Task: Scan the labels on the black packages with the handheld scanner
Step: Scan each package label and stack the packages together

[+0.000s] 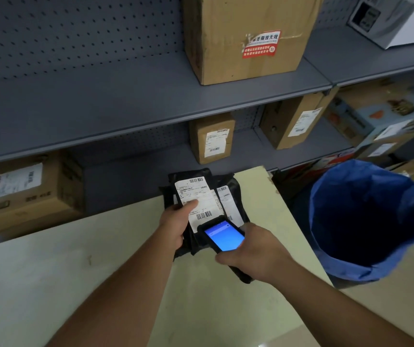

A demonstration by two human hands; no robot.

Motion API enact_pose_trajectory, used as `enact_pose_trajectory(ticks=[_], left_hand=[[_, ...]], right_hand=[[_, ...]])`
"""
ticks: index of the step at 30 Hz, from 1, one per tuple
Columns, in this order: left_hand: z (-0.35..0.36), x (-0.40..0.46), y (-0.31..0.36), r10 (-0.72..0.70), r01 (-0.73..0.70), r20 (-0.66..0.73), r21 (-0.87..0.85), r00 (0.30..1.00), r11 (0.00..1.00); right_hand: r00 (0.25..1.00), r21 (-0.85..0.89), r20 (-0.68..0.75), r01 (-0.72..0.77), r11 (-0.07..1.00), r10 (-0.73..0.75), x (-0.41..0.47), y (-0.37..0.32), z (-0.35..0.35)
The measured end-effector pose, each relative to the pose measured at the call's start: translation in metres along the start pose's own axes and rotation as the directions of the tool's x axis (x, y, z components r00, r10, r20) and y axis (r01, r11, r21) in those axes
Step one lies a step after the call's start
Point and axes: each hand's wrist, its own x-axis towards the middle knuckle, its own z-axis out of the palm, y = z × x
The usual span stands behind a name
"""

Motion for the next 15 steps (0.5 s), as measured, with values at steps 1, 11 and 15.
enact_pose_trajectory(ticks=[1, 11, 15], left_hand=[[0.005, 0.002, 0.0, 0.0, 0.0, -0.007, 0.003, 1.0, 1.0], [0.033, 0.024, -0.008, 0.0, 0.013, -0.118, 0.108, 0.993, 0.994], [0.038, 0.025, -0.008, 0.032, 0.003, -0.2, 0.172, 0.979, 0.985]], right_hand=[[1.0, 0.005, 0.003, -0.001, 1.0, 0.001, 0.002, 0.003, -0.002], [0.999, 0.007, 0.001, -0.046, 0.999, 0.045, 0.015, 0.027, -0.011], [0.999, 0.001, 0.0, -0.051, 0.999, 0.051, 0.018, 0.03, -0.01]])
